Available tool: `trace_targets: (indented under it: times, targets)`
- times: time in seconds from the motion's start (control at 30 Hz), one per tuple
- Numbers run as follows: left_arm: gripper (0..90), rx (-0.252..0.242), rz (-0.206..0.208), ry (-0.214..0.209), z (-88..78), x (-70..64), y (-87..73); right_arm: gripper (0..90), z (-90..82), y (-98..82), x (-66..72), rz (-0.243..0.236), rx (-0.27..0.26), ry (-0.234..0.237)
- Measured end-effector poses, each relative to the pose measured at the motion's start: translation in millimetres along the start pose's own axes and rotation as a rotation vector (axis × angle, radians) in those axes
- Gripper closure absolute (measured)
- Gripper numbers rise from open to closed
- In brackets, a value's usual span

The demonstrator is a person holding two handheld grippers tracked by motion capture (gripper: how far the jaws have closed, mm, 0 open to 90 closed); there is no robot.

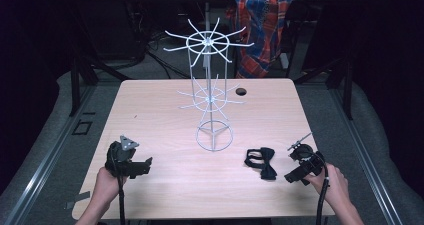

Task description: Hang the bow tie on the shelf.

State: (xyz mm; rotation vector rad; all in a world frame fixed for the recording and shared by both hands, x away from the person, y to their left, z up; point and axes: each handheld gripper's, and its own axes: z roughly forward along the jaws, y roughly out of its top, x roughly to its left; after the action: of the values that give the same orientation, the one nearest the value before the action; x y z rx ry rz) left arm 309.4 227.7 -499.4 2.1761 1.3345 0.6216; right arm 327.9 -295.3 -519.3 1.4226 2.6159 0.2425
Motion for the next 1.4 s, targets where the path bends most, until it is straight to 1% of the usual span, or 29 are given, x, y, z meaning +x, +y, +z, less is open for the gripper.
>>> trace_targets:
  times: [0.07,0.1,0.13,0.2,0.27,0.3,0.37,0.4,0.43,0.5,0.53,0.67,0.77,0.8,0.83,0.87,0.9,0.93,1.0,1.07,1.1,1.13,1.17,1.2,1.23,1.27,1.3,1.33,1.4]
  targets:
    - [15.6,0.0,0.0,0.002,0.1,-0.2,0.0,8.0,-0.2,0.3,-0.2,-0.002,0.001,0.001]
    - [15.6,0.0,0.0,0.002,0.1,-0.2,0.0,7.3,2.1,-0.7,1.1,0.023,-0.029,0.011]
    - [15.6,0.0,0.0,-0.001,0.1,-0.1,0.0,6.6,0.6,0.4,0.2,0.007,-0.007,0.013]
    - [15.5,0.0,0.0,-0.001,0.1,0.0,0.0,5.4,0.7,1.3,-0.1,-0.002,0.003,0.013]
    - [15.6,0.0,0.001,-0.001,0.0,0.2,-0.1,4.6,2.0,1.8,0.8,-0.001,-0.006,0.013]
    - [15.5,-0.001,-0.001,0.0,0.1,0.3,-0.3,4.5,3.6,1.3,2.4,0.018,-0.028,0.018]
    - [15.6,-0.001,-0.003,0.001,0.1,0.6,-0.3,3.9,2.1,3.4,1.4,-0.011,0.004,0.022]
    - [15.6,-0.001,-0.002,0.002,0.2,0.6,-0.3,3.6,3.7,3.3,2.9,0.006,-0.017,0.034]
    - [15.5,0.0,-0.002,0.001,0.3,0.5,-0.3,2.9,3.8,4.3,2.7,-0.006,-0.012,0.036]
    - [15.6,-0.001,-0.003,0.001,0.3,0.3,-0.3,2.8,3.8,4.8,3.0,-0.006,-0.013,0.036]
    - [15.6,0.0,-0.003,0.0,0.3,0.3,-0.3,2.2,5.0,5.5,4.0,0.006,-0.03,0.047]
    - [15.6,0.0,0.001,0.001,0.2,0.4,-0.1,1.7,4.7,7.3,3.9,-0.008,-0.017,0.044]
    - [15.6,-0.001,-0.004,0.0,0.6,0.2,-0.2,0.6,5.9,9.0,5.6,-0.002,-0.026,0.048]
    - [15.6,-0.001,-0.003,0.001,0.5,0.2,-0.2,0.1,7.4,9.4,6.6,0.007,-0.04,0.057]
    - [15.6,-0.002,-0.003,0.001,0.5,0.3,-0.3,0.0,6.2,10.8,6.3,-0.004,-0.021,0.052]
    - [15.6,-0.002,-0.004,0.002,0.4,0.3,-0.3,0.0,6.4,11.5,6.6,-0.004,-0.022,0.055]
    - [15.6,-0.002,-0.004,0.001,0.4,0.3,-0.3,0.0,8.1,11.9,8.8,0.019,-0.053,0.057]
    - [15.6,-0.002,-0.003,0.001,0.4,0.2,-0.3,0.0,7.9,12.7,8.6,0.02,-0.054,0.065]
    - [15.6,-0.001,-0.001,0.001,0.4,0.0,-0.1,0.0,6.7,14.5,8.0,0.009,-0.048,0.06]
    - [15.6,-0.002,-0.001,0.001,0.4,-0.3,0.0,0.0,6.5,15.0,8.0,0.008,-0.046,0.061]
    - [15.6,-0.002,-0.001,0.001,0.4,-0.3,0.0,0.0,7.9,15.1,8.9,0.024,-0.067,0.062]
    - [15.6,-0.001,0.0,0.001,0.4,-0.3,0.0,0.0,7.4,16.2,9.0,0.02,-0.062,0.071]
    - [15.6,-0.001,0.0,0.001,0.4,-0.2,0.0,0.0,7.4,17.3,8.7,0.013,-0.058,0.064]
    - [15.5,-0.002,0.0,0.0,0.5,-0.2,0.0,0.0,8.9,19.6,9.7,0.021,-0.072,0.071]
    - [15.5,-0.001,0.0,0.0,0.6,-0.2,0.0,0.0,12.8,19.4,11.9,0.055,-0.117,0.073]
    - [15.5,-0.002,-0.002,-0.002,0.8,-0.3,0.0,0.0,12.8,19.4,11.9,0.055,-0.117,0.073]
    - [15.6,-0.001,0.0,-0.002,0.8,-0.3,0.2,0.0,10.3,22.9,10.2,0.023,-0.077,0.077]
    - [15.6,-0.001,0.003,-0.001,0.8,-0.5,0.2,0.0,11.0,25.0,10.6,0.022,-0.079,0.081]
    - [15.6,-0.002,0.004,-0.002,0.6,-0.8,0.2,0.0,11.7,28.8,10.8,0.011,-0.086,0.074]
